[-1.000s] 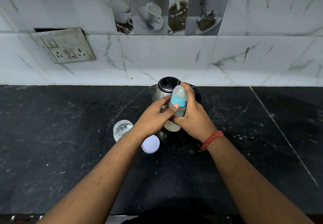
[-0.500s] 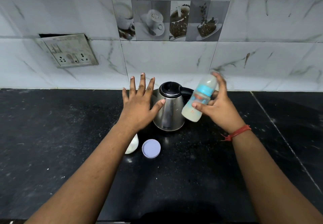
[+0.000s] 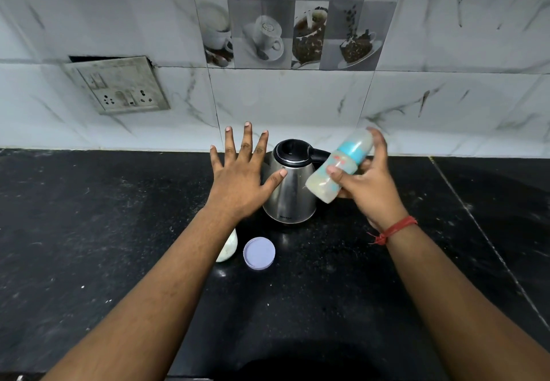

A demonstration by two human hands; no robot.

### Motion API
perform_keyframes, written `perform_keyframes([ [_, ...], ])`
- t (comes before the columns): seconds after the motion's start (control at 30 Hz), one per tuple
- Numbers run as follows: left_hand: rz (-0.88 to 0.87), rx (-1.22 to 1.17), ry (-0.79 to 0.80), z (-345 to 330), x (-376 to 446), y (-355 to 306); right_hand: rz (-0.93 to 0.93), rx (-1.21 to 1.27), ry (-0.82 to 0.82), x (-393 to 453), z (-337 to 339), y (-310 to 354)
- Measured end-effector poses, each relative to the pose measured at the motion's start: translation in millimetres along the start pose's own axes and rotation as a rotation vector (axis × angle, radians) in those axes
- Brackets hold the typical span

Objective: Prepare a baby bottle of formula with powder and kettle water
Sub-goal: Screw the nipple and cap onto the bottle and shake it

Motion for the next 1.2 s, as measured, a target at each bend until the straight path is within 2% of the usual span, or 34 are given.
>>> perform_keyframes([
  [0.03, -0.002, -0.006, -0.005, 0, 1, 0, 0.002, -0.020, 0.028, -1, -1, 2],
  [0.07, -0.002, -0.011, -0.013, 0, 1, 0, 0.018, 0.010, -0.016, -1, 2, 6],
  [0.13, 0.001, -0.017, -0.025, 0, 2, 0, 0.053, 0.186, -0.225, 1, 16, 15],
  [0.2, 0.003, -0.013, -0.021, -1, 2, 1, 0.076, 0.215, -0.283, 1, 17, 16],
  [0.23, 0.001, -0.007, -0.020, -1, 3, 1, 0.076, 0.126, -0.197, 1, 9, 17],
  [0.3, 0.001, 0.008, -0.023, -1, 4, 0, 0.062, -0.086, 0.080, 0, -8, 11],
  [0.33, 0.004, 0.015, -0.025, -1, 5, 0, 0.058, -0.092, 0.122, -1, -9, 12],
  [0.37, 0.007, 0.020, -0.027, -1, 6, -1, 0.050, -0.019, 0.089, 1, -5, 14],
  [0.43, 0.012, 0.038, -0.032, -1, 5, -3, 0.025, 0.195, -0.104, 5, 6, 15],
  [0.47, 0.012, 0.049, -0.030, -1, 4, -3, 0.038, 0.211, -0.167, 5, 7, 14],
  [0.5, 0.010, 0.060, -0.026, 0, 4, -4, 0.044, 0.171, -0.156, 4, 3, 14],
  [0.6, 0.008, 0.080, -0.025, 2, 3, -5, 0.043, -0.107, 0.103, 2, -12, 9],
  [0.63, 0.012, 0.081, -0.029, 4, 3, -5, 0.042, -0.082, 0.087, 3, -9, 12],
  [0.7, 0.016, 0.078, -0.035, 6, 3, -6, 0.015, 0.127, -0.104, 7, 1, 16],
  [0.77, 0.015, 0.077, -0.039, 7, 2, -8, 0.050, 0.126, -0.195, 7, -1, 15],
  [0.87, 0.017, 0.071, -0.037, 9, 2, -8, 0.055, -0.178, 0.087, 3, -27, 10],
  [0.9, 0.020, 0.066, -0.040, 10, 2, -8, 0.042, -0.161, 0.108, 3, -27, 10],
  [0.93, 0.025, 0.057, -0.044, 10, 2, -7, 0.011, -0.042, 0.055, 5, -23, 12],
  [1.0, 0.037, 0.034, -0.053, 11, 3, -6, 0.003, 0.163, -0.141, 5, -13, 12],
  [1.03, 0.041, 0.026, -0.056, 12, 3, -5, 0.028, 0.109, -0.187, 3, -14, 12],
  [1.07, 0.043, 0.022, -0.055, 12, 3, -5, 0.046, -0.008, -0.143, 1, -22, 12],
  [1.13, 0.040, 0.017, -0.047, 12, 3, -5, 0.052, -0.249, 0.103, -5, -39, 0],
  [1.17, 0.040, 0.012, -0.050, 12, 3, -5, 0.047, -0.236, 0.138, -6, -39, 0],
  [1.2, 0.042, 0.006, -0.056, 12, 3, -3, 0.032, -0.135, 0.097, -4, -34, 3],
])
Point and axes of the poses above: each hand's wrist, its own x-axis towards the middle knuckle, its own z-axis out of the back of the hand, y = z × x, the point moved 5 cm from there along x, towards the middle knuckle, and after that the axes turned 3 degrees about -z, right-handed, at the moved point
